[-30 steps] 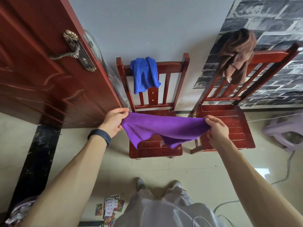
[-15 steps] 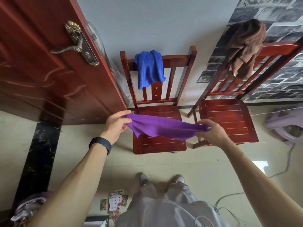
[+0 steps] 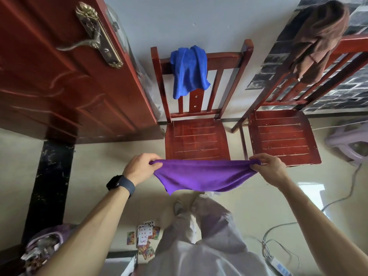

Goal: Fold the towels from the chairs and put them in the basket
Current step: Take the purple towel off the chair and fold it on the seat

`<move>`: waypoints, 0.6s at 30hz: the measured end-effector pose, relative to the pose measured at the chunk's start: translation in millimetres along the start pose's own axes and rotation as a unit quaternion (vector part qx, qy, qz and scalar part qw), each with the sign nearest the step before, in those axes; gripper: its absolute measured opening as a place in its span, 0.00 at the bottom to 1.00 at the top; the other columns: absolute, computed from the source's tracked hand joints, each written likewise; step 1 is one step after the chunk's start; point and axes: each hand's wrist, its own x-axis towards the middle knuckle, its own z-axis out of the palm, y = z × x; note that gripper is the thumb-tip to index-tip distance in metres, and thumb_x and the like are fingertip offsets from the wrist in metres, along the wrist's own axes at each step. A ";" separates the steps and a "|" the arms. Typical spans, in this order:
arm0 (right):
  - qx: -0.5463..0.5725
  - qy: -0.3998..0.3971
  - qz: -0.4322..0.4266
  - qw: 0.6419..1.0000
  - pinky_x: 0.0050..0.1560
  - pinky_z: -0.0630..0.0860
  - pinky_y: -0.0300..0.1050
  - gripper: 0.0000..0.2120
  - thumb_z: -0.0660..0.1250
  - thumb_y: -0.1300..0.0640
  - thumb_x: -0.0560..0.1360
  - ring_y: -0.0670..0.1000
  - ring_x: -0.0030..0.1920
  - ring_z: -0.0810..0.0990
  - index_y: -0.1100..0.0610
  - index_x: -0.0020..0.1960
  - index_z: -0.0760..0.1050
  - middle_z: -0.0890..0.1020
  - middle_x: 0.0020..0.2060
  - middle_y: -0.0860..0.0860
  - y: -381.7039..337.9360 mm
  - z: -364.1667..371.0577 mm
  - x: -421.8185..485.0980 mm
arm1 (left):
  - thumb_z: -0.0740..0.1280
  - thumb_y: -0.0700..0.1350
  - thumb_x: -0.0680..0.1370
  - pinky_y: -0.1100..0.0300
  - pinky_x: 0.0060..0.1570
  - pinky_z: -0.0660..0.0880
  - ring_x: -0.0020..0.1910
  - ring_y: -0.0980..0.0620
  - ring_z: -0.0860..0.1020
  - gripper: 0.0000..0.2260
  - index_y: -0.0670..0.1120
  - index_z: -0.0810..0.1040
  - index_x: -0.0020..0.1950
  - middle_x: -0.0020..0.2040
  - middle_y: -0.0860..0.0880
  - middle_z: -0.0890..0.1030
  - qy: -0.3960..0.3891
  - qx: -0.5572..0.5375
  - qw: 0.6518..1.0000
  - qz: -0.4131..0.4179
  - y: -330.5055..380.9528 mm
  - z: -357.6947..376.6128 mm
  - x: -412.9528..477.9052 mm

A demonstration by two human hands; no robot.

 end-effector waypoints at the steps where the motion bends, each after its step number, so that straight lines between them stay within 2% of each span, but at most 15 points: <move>1: -0.023 0.004 -0.005 1.000 0.51 0.74 0.43 0.09 0.72 0.56 0.75 0.49 0.47 0.80 0.46 0.53 0.83 0.83 0.46 0.46 -0.7 1.8 9.6 | 0.69 0.53 0.75 0.59 0.46 0.75 0.46 0.50 0.81 0.05 0.57 0.82 0.49 0.43 0.57 0.84 0.006 0.006 1.000 -0.001 0.4 -2.3 10.2; 3: -0.048 0.025 -0.003 0.999 0.51 0.70 0.41 0.09 0.72 0.56 0.75 0.52 0.48 0.80 0.49 0.54 0.84 0.82 0.43 0.47 -4.0 7.4 33.6 | 0.67 0.58 0.73 0.56 0.45 0.77 0.46 0.50 0.81 0.07 0.60 0.80 0.49 0.43 0.58 0.83 0.029 0.017 0.999 -0.012 3.9 -2.5 34.0; 6: -0.060 0.043 0.002 0.997 0.48 0.69 0.41 0.08 0.71 0.57 0.75 0.55 0.48 0.81 0.51 0.54 0.84 0.81 0.40 0.48 -7.2 22.2 82.2 | 0.69 0.58 0.76 0.59 0.38 0.72 0.43 0.47 0.78 0.07 0.58 0.79 0.50 0.42 0.55 0.82 0.066 0.048 0.996 -0.042 6.9 11.0 80.3; 8: -0.057 0.058 0.008 0.997 0.49 0.72 0.43 0.08 0.69 0.56 0.75 0.55 0.47 0.82 0.50 0.53 0.83 0.83 0.41 0.49 -2.8 35.9 117.0 | 0.69 0.58 0.76 0.59 0.36 0.69 0.43 0.46 0.79 0.07 0.57 0.79 0.49 0.42 0.54 0.82 0.081 0.052 0.993 -0.062 2.5 27.3 111.6; 10: -0.047 0.080 0.006 0.996 0.53 0.77 0.47 0.08 0.68 0.55 0.76 0.56 0.49 0.82 0.49 0.53 0.83 0.85 0.45 0.51 3.5 50.8 152.0 | 0.67 0.60 0.76 0.59 0.36 0.69 0.44 0.45 0.80 0.08 0.57 0.79 0.48 0.42 0.53 0.82 0.087 0.057 0.991 -0.085 -7.5 46.0 145.8; 12: -0.055 0.090 -0.008 0.994 0.52 0.78 0.51 0.09 0.66 0.54 0.76 0.59 0.50 0.82 0.49 0.54 0.82 0.85 0.47 0.52 8.4 66.2 184.7 | 0.64 0.61 0.78 0.58 0.37 0.71 0.45 0.42 0.79 0.10 0.57 0.79 0.49 0.44 0.51 0.83 0.098 0.071 0.987 -0.105 -17.6 63.2 177.7; 16: -0.109 0.095 -0.039 0.989 0.45 0.70 0.49 0.10 0.63 0.52 0.79 0.63 0.50 0.80 0.50 0.56 0.80 0.83 0.48 0.58 14.2 91.7 247.7 | 0.54 0.66 0.79 0.53 0.43 0.71 0.48 0.37 0.80 0.20 0.56 0.77 0.57 0.50 0.43 0.83 0.141 0.118 0.977 -0.104 -31.6 87.8 237.5; 18: -0.130 0.107 -0.052 0.984 0.44 0.67 0.49 0.11 0.62 0.51 0.80 0.65 0.50 0.80 0.52 0.58 0.80 0.82 0.47 0.60 14.0 101.2 273.8 | 0.53 0.61 0.82 0.53 0.42 0.68 0.50 0.35 0.80 0.19 0.53 0.77 0.60 0.52 0.38 0.82 0.146 0.178 0.968 -0.103 -34.6 92.8 265.7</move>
